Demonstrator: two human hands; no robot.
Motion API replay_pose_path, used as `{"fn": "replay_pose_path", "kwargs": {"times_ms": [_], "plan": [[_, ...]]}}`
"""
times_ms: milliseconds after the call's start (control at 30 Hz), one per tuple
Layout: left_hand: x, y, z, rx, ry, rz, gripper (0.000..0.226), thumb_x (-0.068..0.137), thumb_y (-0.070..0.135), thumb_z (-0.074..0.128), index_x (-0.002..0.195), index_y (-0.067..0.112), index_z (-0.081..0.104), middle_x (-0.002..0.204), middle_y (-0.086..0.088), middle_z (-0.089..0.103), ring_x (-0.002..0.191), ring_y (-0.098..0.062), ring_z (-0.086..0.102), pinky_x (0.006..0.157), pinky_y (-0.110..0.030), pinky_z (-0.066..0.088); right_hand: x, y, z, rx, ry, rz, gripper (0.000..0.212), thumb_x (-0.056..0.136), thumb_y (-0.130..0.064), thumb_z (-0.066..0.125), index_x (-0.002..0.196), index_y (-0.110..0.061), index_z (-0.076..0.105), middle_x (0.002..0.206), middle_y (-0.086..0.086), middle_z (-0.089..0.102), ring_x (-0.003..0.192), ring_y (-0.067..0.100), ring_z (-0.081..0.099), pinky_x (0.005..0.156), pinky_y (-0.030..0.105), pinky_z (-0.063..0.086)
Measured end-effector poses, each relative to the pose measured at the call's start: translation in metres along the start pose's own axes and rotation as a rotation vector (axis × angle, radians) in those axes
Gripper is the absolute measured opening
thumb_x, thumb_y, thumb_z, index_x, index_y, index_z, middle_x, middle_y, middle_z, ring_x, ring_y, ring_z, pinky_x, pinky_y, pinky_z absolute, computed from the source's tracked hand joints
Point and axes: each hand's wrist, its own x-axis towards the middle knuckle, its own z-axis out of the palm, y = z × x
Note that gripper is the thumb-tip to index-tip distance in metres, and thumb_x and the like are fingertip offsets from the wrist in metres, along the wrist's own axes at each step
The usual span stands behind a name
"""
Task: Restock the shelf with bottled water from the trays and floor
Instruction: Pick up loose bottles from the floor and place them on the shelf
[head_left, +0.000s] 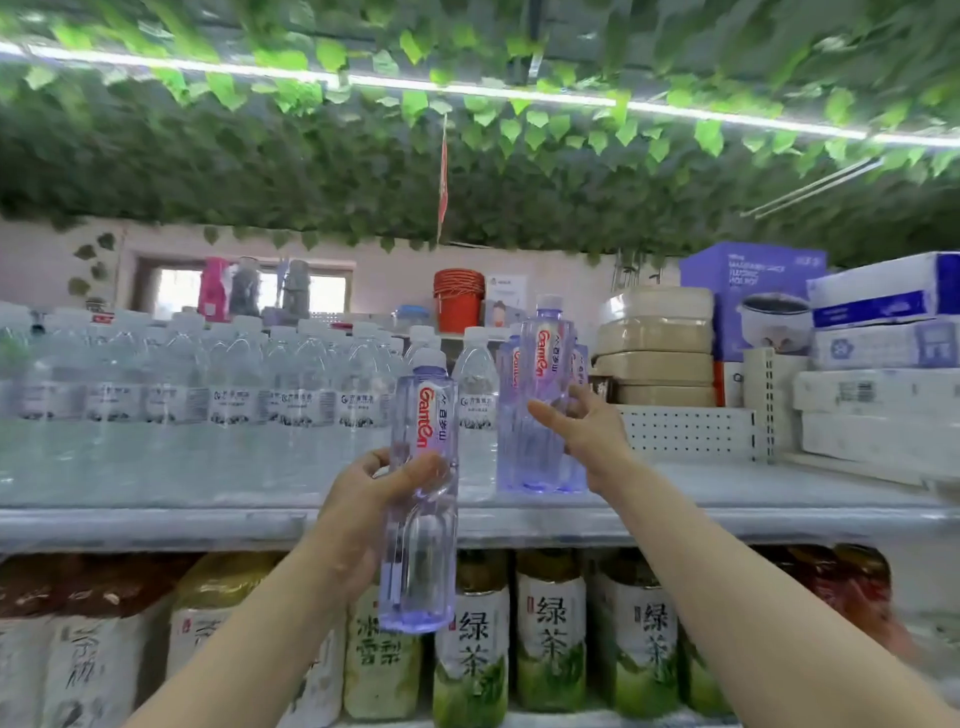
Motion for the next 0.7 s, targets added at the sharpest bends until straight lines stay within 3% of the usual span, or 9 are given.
{"fn": "replay_pose_path", "kwargs": {"times_ms": [133,333,500,700], "plan": [[0.011,-0.004,-0.009,0.015,-0.04,-0.004,0.064,0.064,0.022,0.08,0.122,0.004,0.06,0.102,-0.017,0.075,0.079,-0.028,0.074,0.055,-0.035,0.059,0.008,0.007,0.008,-0.039,0.01,0.021,0.068,0.081,-0.033,0.084,0.141,-0.022,0.057,0.116,0.001,0.071,0.108,0.019,0.066,0.108,0.055,0.047],[0.025,-0.005,-0.017,0.035,-0.053,0.016,0.074,0.058,0.031,0.084,0.124,0.008,0.06,0.105,-0.015,0.075,0.086,-0.032,0.073,0.076,-0.048,0.058,0.019,0.008,0.013,-0.105,0.039,0.034,0.03,0.083,-0.03,0.083,0.11,-0.029,0.07,0.122,-0.003,0.064,0.121,0.027,0.057,0.111,0.056,0.043],[0.031,-0.005,-0.017,-0.012,-0.08,0.019,0.062,0.067,0.022,0.079,0.123,0.002,0.06,0.104,-0.016,0.075,0.083,-0.031,0.074,0.066,-0.035,0.057,0.02,0.013,0.02,-0.154,0.08,0.019,0.062,0.079,-0.036,0.085,0.135,-0.02,0.064,0.143,0.004,0.056,0.133,0.03,0.049,0.114,0.057,0.041],[0.035,-0.01,-0.013,-0.062,-0.087,0.007,0.06,0.068,0.018,0.079,0.122,0.001,0.06,0.104,-0.016,0.075,0.078,-0.027,0.075,0.059,-0.03,0.059,0.02,0.016,0.021,-0.174,0.098,-0.021,0.069,0.077,-0.04,0.086,0.139,-0.018,0.061,0.147,0.002,0.055,0.137,0.028,0.047,0.114,0.057,0.041]]}}
